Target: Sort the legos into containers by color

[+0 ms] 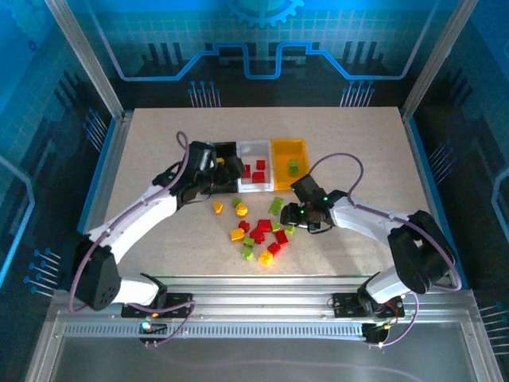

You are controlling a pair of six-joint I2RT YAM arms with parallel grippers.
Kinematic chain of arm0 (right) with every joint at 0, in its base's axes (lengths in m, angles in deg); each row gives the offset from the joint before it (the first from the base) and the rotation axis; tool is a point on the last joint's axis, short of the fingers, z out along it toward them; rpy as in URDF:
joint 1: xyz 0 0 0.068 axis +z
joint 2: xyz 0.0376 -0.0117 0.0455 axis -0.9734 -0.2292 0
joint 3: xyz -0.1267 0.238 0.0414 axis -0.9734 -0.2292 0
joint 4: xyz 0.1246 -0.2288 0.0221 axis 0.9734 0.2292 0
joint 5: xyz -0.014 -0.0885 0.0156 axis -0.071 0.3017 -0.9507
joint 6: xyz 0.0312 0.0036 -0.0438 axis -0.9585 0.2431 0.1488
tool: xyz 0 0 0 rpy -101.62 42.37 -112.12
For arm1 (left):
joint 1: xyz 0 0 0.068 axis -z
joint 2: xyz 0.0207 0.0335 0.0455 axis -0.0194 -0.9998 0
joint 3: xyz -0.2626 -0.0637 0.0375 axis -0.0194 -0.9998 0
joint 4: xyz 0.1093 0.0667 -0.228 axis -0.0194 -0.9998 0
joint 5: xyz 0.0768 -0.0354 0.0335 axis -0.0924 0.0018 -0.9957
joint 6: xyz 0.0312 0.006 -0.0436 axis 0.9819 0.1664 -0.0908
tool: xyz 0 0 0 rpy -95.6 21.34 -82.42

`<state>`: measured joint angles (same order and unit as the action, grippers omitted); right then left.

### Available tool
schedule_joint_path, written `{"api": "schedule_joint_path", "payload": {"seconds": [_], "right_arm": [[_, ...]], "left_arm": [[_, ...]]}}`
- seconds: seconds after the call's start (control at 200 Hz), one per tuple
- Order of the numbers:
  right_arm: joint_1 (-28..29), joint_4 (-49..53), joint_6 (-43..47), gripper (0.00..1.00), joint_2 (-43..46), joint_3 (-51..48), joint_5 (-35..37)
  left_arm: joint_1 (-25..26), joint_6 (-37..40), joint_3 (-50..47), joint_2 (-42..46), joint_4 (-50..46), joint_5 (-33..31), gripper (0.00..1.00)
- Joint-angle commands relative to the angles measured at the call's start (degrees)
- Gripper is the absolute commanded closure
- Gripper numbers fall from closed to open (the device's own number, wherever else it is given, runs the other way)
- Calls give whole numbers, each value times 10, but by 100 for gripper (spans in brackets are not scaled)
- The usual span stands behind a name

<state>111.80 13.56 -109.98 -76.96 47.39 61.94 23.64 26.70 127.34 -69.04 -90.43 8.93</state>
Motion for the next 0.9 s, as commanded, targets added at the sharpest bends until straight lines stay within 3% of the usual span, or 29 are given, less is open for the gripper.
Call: {"api": "schedule_joint_path", "payload": {"seconds": [0.0,0.245,0.46,0.7,0.895], "right_arm": [[11,-8,-43,47,-21,12,19],[17,8,-53,62,-47,4,27],[16,33,-39,76,4,-12,41],[-13,121,70,78,92,78,83],[-45,129,136,76,1,218,102]], "left_arm": [[-1,-33,-64,45,15,35,1],[-1,-47,-143,106,24,49,1],[-1,-53,-176,126,23,61,1],[-1,-45,-207,155,1,63,1],[-1,-52,-238,168,-5,66,1]]}}
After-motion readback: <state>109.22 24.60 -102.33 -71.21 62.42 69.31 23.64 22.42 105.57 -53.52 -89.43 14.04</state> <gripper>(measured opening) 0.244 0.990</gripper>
